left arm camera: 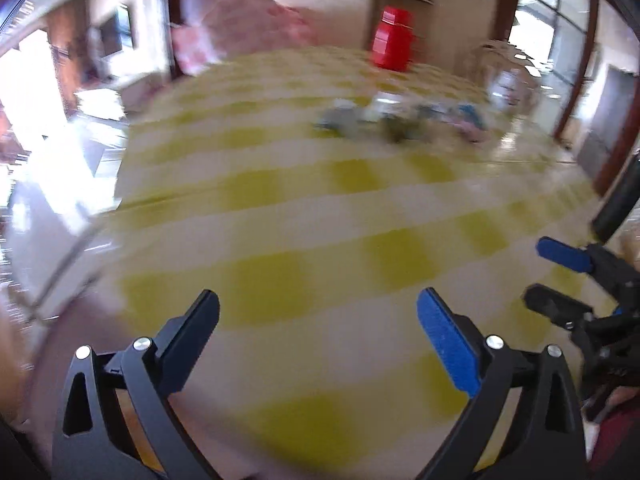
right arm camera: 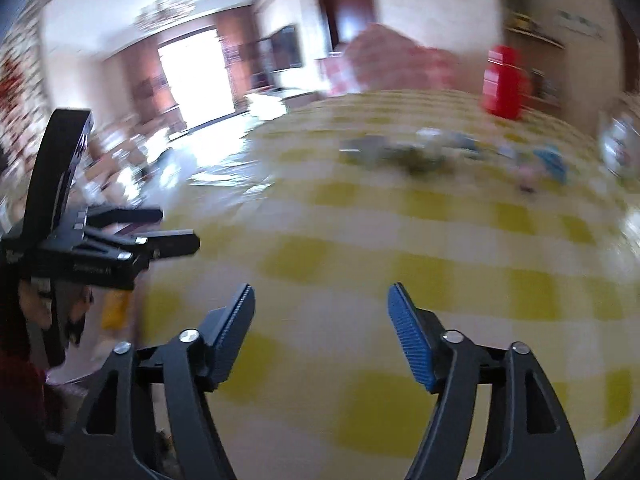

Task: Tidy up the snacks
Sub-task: 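Open both tools to drop the snacks into the purple box, then grasp the green-printed white packet with the left tool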

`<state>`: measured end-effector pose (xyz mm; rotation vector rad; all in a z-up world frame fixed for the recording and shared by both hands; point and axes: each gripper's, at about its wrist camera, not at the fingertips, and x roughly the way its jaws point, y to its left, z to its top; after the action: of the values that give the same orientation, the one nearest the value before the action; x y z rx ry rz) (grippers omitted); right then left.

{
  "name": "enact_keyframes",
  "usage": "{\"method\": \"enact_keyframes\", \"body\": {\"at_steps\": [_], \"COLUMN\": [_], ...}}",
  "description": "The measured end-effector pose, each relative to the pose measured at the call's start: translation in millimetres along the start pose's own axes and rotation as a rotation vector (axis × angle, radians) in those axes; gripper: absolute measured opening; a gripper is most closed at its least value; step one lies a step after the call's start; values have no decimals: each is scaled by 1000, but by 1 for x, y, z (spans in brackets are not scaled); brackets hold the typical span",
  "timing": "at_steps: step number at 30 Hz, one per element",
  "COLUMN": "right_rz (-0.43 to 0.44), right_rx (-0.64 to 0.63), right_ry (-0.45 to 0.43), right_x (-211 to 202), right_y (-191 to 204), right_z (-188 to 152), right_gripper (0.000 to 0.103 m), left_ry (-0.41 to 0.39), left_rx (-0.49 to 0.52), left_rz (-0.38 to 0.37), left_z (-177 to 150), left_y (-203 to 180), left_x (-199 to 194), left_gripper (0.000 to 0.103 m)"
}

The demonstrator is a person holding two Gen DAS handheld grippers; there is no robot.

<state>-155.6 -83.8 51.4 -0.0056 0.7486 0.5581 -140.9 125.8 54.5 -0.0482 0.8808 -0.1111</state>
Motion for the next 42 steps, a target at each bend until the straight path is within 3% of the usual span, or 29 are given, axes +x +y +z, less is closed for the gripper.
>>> {"method": "enact_keyframes", "body": {"at_steps": [2,6,8,10,13,16,20,21,22,23,25,29,30,35,39,42], "right_rz": [-68,-150,-169,-176,-140,-112,-93,-90,-87,-84,-79,-87,-91,-106,-88,-70], "right_rx": [39,144,189,249,317,341,337,343,358,365,375,344,331,235,147,108], "right_ry": [7,15,19,20,16,2,10,12,11,8,4,17,26,95,80,79], "right_x": [3,9,12,15,22,20,21,22,22,21,21,28,33,73,107,133], "right_y": [-32,-109,-137,-163,-189,-193,-189,-191,-194,-196,-196,-192,-192,-185,-172,-165], "right_z": [2,6,7,9,10,10,11,12,11,11,10,16,20,50,81,102], "right_gripper": [70,71,71,71,71,71,71,71,71,71,71,71,71,71,71,71], "left_ry": [19,10,-19,-65,-48,33,93,84,89,97,49,46,42,32,36,29], "left_rx": [8,-43,-111,-93,113,338,466,481,489,475,467,394,400,354,264,241], "left_rz": [-40,-37,-7,61,182,306,324,314,271,245,205,-72,-95,-134,-132,-114], "left_z": [22,65,91,114,150,168,178,180,181,183,179,160,152,129,114,112], "left_y": [-26,-45,-42,-42,-52,-61,-64,-66,-66,-66,-69,-84,-90,-96,-79,-74], "left_x": [34,86,108,122,151,185,213,214,215,214,201,172,168,166,162,156], "left_gripper": [99,99,99,99,99,99,99,92,53,38,38,37,37,37,40,56]}}
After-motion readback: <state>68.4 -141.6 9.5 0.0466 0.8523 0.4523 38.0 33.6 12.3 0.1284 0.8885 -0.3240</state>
